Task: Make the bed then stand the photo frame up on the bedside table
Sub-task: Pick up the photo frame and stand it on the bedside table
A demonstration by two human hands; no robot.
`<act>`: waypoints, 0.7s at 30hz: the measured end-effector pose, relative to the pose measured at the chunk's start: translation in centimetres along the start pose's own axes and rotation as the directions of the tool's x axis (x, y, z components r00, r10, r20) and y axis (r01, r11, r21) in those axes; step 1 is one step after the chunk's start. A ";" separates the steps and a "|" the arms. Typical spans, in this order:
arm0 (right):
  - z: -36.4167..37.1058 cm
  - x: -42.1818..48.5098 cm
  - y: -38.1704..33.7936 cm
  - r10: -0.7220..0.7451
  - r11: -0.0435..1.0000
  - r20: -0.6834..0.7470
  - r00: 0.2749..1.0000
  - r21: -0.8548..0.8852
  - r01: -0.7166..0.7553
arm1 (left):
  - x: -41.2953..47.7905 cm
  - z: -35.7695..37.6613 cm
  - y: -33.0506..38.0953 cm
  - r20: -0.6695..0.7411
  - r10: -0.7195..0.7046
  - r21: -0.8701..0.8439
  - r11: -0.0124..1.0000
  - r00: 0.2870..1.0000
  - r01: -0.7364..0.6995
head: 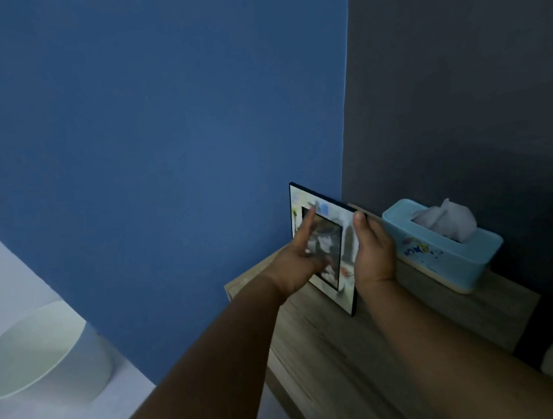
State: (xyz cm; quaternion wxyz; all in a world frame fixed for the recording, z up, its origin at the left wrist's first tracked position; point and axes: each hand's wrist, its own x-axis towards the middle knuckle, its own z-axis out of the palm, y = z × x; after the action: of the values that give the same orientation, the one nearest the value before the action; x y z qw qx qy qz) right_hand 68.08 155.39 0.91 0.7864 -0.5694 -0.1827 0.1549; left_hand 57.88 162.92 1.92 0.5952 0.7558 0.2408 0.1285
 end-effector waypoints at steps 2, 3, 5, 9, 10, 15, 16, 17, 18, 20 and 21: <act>-0.4 0.4 -0.4 0.037 0.998 -0.052 0.998 0.045 -0.035 | 0.7 -0.4 -0.1 -0.073 -0.031 -0.011 0.999 0.997 0.030; -0.7 0.6 -0.5 0.047 0.998 -0.075 0.996 0.046 -0.043 | 1.1 -0.7 -0.2 -0.108 -0.052 -0.015 0.999 0.993 0.051; -1.3 1.0 -0.5 0.054 0.997 -0.133 0.990 0.064 -0.046 | 1.9 -1.1 -0.3 -0.167 -0.108 -0.020 0.994 0.980 0.106; -2.3 1.7 -0.3 0.106 0.990 -0.203 0.973 0.113 -0.084 | 3.1 -1.2 -0.6 -0.206 -0.182 -0.012 0.983 0.961 0.184; -2.5 1.8 -0.2 0.120 0.988 -0.218 0.969 0.119 -0.096 | 3.3 -1.1 -0.6 -0.210 -0.194 -0.023 0.981 0.958 0.193; -3.2 1.7 -0.1 0.165 0.980 -0.284 0.944 0.151 -0.126 | 4.0 0.0 -1.0 -0.236 -0.215 -0.071 0.976 0.947 0.204; -3.4 1.7 -0.1 0.167 0.979 -0.294 0.941 0.160 -0.124 | 4.2 0.2 -1.0 -0.242 -0.217 -0.084 0.976 0.946 0.202; -3.5 1.7 -0.1 0.171 0.977 -0.303 0.938 0.173 -0.122 | 4.3 0.4 -1.1 -0.244 -0.218 -0.100 0.975 0.945 0.199; -3.7 1.7 0.0 0.178 0.974 -0.311 0.933 0.190 -0.122 | 4.4 0.5 -1.1 -0.243 -0.220 -0.113 0.974 0.945 0.198; -4.0 1.6 0.0 0.203 0.964 -0.325 0.924 0.232 -0.130 | 4.5 0.7 -1.1 -0.239 -0.219 -0.126 0.973 0.946 0.194; -4.2 1.4 -0.1 0.205 0.961 -0.332 0.921 0.249 -0.124 | 4.5 0.7 -1.2 -0.237 -0.214 -0.127 0.974 0.948 0.188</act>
State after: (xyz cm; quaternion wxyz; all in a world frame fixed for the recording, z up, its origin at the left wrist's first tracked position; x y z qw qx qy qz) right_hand 71.28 152.48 0.01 0.8492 -0.5096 0.0295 0.1349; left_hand 61.80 164.84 0.19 0.6082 0.6735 0.3826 0.1734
